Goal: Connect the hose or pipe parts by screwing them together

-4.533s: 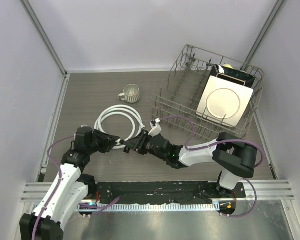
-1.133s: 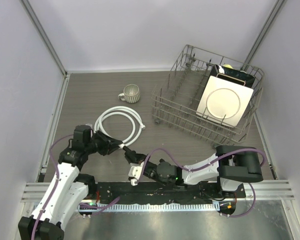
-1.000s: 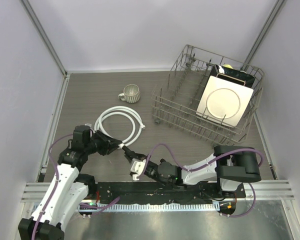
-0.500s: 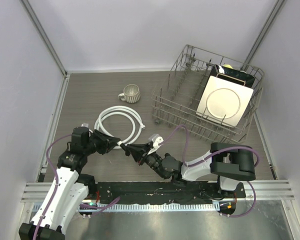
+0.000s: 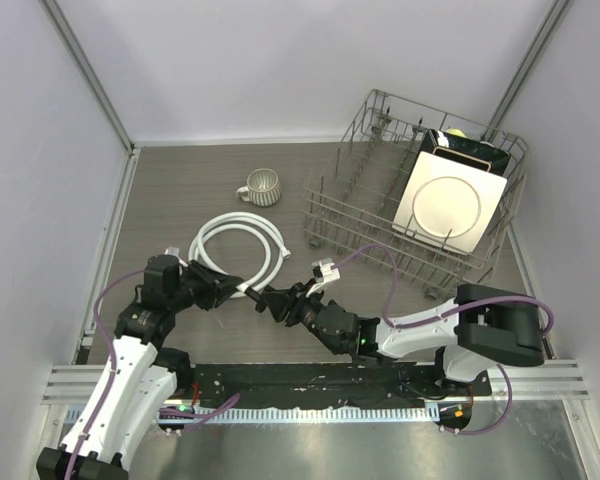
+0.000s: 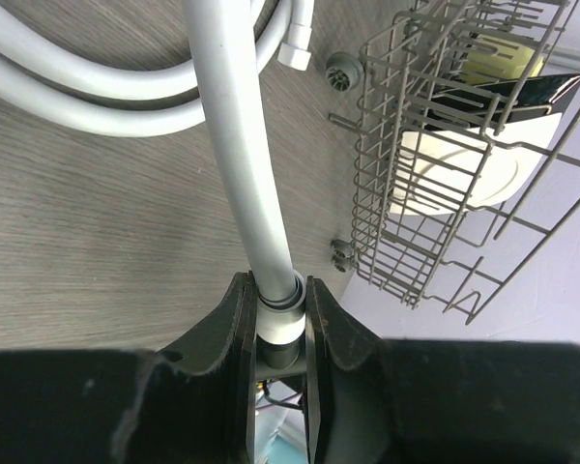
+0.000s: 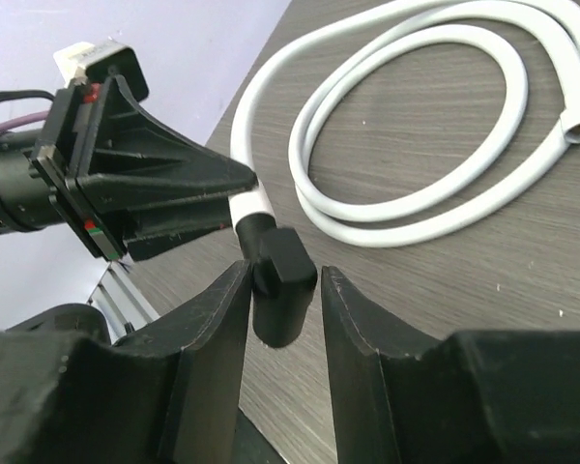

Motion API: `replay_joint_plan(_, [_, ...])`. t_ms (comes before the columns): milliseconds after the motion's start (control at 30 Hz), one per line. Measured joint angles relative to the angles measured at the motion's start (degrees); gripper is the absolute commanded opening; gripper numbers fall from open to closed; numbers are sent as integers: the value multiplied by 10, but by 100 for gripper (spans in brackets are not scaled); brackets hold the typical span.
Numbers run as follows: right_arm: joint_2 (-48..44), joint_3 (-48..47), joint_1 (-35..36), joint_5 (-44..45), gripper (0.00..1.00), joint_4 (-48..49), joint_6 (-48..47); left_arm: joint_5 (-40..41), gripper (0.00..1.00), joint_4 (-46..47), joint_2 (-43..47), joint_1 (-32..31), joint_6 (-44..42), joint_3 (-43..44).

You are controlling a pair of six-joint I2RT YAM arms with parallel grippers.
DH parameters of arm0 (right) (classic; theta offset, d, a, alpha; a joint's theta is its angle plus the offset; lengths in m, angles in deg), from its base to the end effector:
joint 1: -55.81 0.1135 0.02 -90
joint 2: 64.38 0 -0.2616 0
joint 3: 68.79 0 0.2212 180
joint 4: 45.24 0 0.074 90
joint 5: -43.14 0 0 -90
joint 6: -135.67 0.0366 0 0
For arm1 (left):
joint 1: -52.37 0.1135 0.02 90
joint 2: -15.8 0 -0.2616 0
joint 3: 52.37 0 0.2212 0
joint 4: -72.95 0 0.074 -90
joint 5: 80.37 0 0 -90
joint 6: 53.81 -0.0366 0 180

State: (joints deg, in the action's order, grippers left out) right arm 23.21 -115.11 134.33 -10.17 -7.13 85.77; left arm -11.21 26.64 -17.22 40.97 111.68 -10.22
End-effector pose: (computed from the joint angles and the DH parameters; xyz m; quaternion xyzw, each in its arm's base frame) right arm 0.0768 0.2685 0.2233 -0.0226 0.7222 0.4444 0.5296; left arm 0.1006 -0.0336 0.2258 -0.3992 0.7893 -0.4184 0.2062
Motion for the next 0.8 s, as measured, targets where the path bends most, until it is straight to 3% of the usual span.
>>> replay_joint_plan(100, [-24, 0, 0, -3, 60, -51, 5, 1, 0, 6, 0, 0, 6, 0])
replay_joint_plan(300, [-100, -1, 0, -41, 70, -123, -95, 8, 0, -12, -17, 0, -14, 8])
replay_joint_plan(400, [-135, -1, 0, -91, 74, -134, -204, 9, 0, -19, -24, 0, -23, 9])
replay_joint_plan(600, [-199, 49, 16, -210, 80, -121, -535, 7, 0, -43, -39, 0, -31, 21])
replay_joint_plan(800, [-197, 14, 21, -271, 80, -233, -814, 0, 0, -71, -54, 0, -47, 50])
